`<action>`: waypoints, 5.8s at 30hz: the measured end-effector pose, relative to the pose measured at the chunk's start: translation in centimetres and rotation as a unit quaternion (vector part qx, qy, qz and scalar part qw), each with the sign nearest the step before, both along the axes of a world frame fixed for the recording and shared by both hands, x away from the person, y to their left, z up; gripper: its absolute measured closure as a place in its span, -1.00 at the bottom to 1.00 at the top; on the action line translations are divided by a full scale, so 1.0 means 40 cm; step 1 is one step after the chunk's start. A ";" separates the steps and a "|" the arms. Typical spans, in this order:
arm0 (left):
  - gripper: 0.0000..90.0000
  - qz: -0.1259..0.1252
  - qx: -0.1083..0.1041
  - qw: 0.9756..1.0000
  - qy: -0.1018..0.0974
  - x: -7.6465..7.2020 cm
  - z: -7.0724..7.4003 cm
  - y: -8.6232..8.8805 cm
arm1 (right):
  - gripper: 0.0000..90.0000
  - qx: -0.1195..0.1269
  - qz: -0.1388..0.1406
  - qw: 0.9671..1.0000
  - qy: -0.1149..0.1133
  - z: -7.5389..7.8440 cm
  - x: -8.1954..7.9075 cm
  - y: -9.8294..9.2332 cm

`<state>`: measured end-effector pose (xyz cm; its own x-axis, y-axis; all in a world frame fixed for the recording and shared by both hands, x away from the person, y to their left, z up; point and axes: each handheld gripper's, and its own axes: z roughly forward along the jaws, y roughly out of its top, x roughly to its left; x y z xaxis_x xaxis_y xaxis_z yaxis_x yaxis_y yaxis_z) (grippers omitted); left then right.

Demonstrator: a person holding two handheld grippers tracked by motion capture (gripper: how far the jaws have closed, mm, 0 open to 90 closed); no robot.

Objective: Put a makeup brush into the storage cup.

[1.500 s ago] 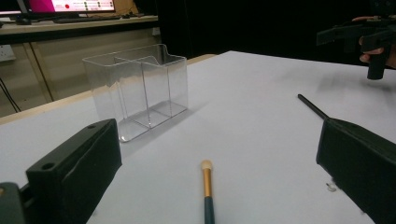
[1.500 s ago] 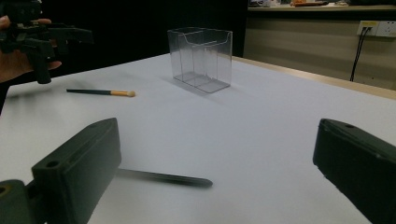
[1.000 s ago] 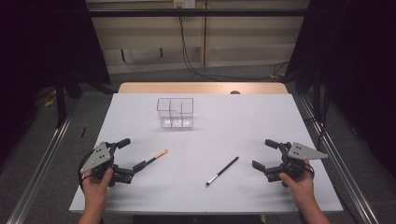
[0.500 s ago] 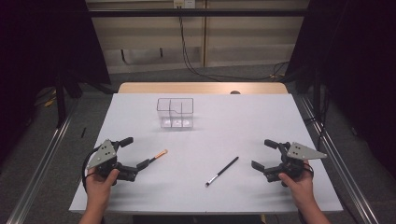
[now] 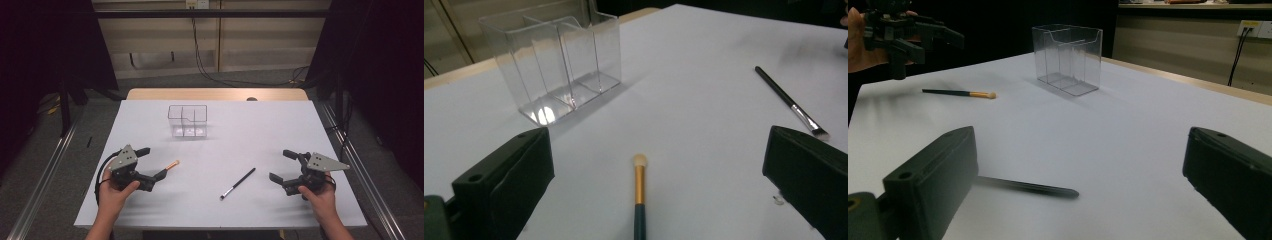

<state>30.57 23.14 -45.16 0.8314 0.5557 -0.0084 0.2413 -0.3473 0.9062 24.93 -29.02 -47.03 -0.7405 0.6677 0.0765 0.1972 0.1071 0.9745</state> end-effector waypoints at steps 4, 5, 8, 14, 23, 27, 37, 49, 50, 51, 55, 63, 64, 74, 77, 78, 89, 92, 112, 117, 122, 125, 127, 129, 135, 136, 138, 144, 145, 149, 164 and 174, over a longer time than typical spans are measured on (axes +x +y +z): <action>-1.00 -0.006 0.022 0.999 0.024 0.012 0.001 -0.013 | -0.98 -0.002 0.002 1.000 0.002 0.000 0.000 0.000; -1.00 -0.005 0.026 0.999 0.032 0.015 0.000 -0.017 | -0.98 -0.003 0.002 1.000 0.002 0.000 0.000 0.001; -1.00 -0.003 0.037 0.998 0.051 0.025 -0.003 -0.024 | -0.98 -0.004 0.002 1.000 0.002 0.000 0.000 0.001; -1.00 -0.003 0.067 0.995 0.079 0.038 -0.003 -0.044 | -0.98 -0.003 0.001 1.000 0.002 -0.001 0.000 0.001; -1.00 -0.013 0.138 0.980 0.141 0.061 0.013 -0.077 | -0.98 -0.005 0.002 1.000 0.003 0.000 0.000 0.002; -1.00 -0.012 0.190 0.969 0.159 0.072 0.015 -0.096 | -0.98 -0.006 0.002 1.000 0.003 0.000 0.000 0.001; -0.99 -0.014 0.228 0.954 0.196 0.096 0.017 -0.123 | -0.98 -0.007 0.003 1.000 0.002 0.000 0.000 0.000; -0.76 -0.021 0.283 0.934 0.218 0.120 0.025 -0.162 | -0.98 -0.006 0.002 1.000 0.001 0.001 -0.001 -0.003; -0.76 -0.019 0.284 0.933 0.222 0.121 0.024 -0.164 | -0.98 -0.006 0.002 1.000 0.001 0.001 -0.001 -0.003; -0.74 -0.016 0.288 0.931 0.222 0.123 0.023 -0.166 | -0.98 -0.007 0.002 1.000 0.001 0.001 -0.001 -0.003; -0.57 -0.016 0.301 0.926 0.226 0.129 0.021 -0.172 | -0.98 -0.008 0.001 1.000 0.000 0.001 0.000 -0.002; -0.11 -0.003 0.323 0.915 0.241 0.141 0.020 -0.170 | -0.97 -0.009 0.001 1.000 0.001 0.001 -0.001 -0.002; -0.11 0.001 0.327 0.914 0.240 0.143 0.021 -0.169 | -0.97 -0.009 0.001 1.000 0.001 0.001 -0.001 -0.002; 0.41 -0.003 0.346 0.902 0.258 0.155 0.022 -0.168 | -0.97 -0.009 0.001 1.000 -0.001 0.002 -0.001 -0.006; 0.44 -0.004 0.359 0.895 0.264 0.157 0.019 -0.174 | -0.97 -0.010 0.001 1.000 0.001 0.002 -0.001 -0.006; 0.48 -0.007 0.361 0.894 0.265 0.158 0.017 -0.176 | -0.97 -0.010 0.001 1.000 0.000 0.002 -0.001 -0.006; 0.73 -0.011 0.389 0.875 0.287 0.167 0.015 -0.203 | -0.97 -0.011 0.002 1.000 0.000 0.002 0.000 -0.006; 0.73 -0.014 0.397 0.870 0.291 0.171 0.016 -0.209 | -0.97 -0.012 0.003 1.000 0.002 0.001 0.000 -0.005; 0.87 -0.014 0.395 0.866 0.307 0.178 0.014 -0.211 | -0.97 -0.014 0.003 1.000 0.003 0.001 0.001 -0.005; 0.87 -0.011 0.399 0.863 0.309 0.178 0.016 -0.216 | -0.97 -0.014 0.001 1.000 0.004 0.001 0.002 -0.006; 0.87 -0.008 0.396 0.862 0.315 0.182 0.018 -0.213 | -0.97 -0.014 0.001 1.000 0.005 0.001 0.002 -0.007; 0.87 -0.004 0.387 0.866 0.318 0.182 0.019 -0.209 | -0.97 -0.013 0.000 1.000 0.004 0.000 0.002 -0.008; 0.87 -0.003 0.376 0.870 0.320 0.183 0.020 -0.204 | -0.97 -0.014 0.001 1.000 0.004 0.000 0.002 -0.009; 0.87 -0.002 0.369 0.873 0.318 0.184 0.022 -0.201 | -0.97 -0.014 0.001 1.000 0.004 0.000 0.002 -0.009; 0.87 0.002 0.341 0.888 0.308 0.187 0.033 -0.193 | -0.97 -0.014 0.001 1.000 0.005 0.000 0.002 -0.007; 0.87 0.005 0.333 0.892 0.307 0.188 0.036 -0.191 | -0.97 -0.014 0.001 1.000 0.005 0.000 0.002 -0.007; 0.87 0.010 0.319 0.898 0.303 0.189 0.039 -0.188 | -0.97 -0.014 0.001 1.000 0.005 0.000 0.002 -0.007; 0.87 0.019 0.270 0.918 0.291 0.192 0.050 -0.175 | -0.97 -0.014 0.002 1.000 0.005 0.000 0.002 -0.007; 0.87 0.022 0.259 0.921 0.289 0.192 0.053 -0.173 | -0.97 -0.014 0.002 1.000 0.005 0.000 0.002 -0.007; 0.87 0.035 0.217 0.938 0.267 0.194 0.069 -0.165 | -0.97 -0.015 0.003 1.000 0.004 0.000 0.002 -0.006; 0.87 0.064 0.058 0.979 0.184 0.184 0.129 -0.142 | -0.97 -0.015 0.002 1.000 0.004 0.000 0.002 -0.007; 0.87 0.085 -0.032 0.988 0.128 0.174 0.143 -0.125 | -0.97 -0.015 0.003 1.000 0.004 0.000 0.001 -0.007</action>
<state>37.54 18.12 -39.43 0.6914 0.6791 -0.2465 0.5161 -0.2254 0.8264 24.98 -29.29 -47.02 -0.7435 0.6657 0.0634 0.2052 0.1368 0.9691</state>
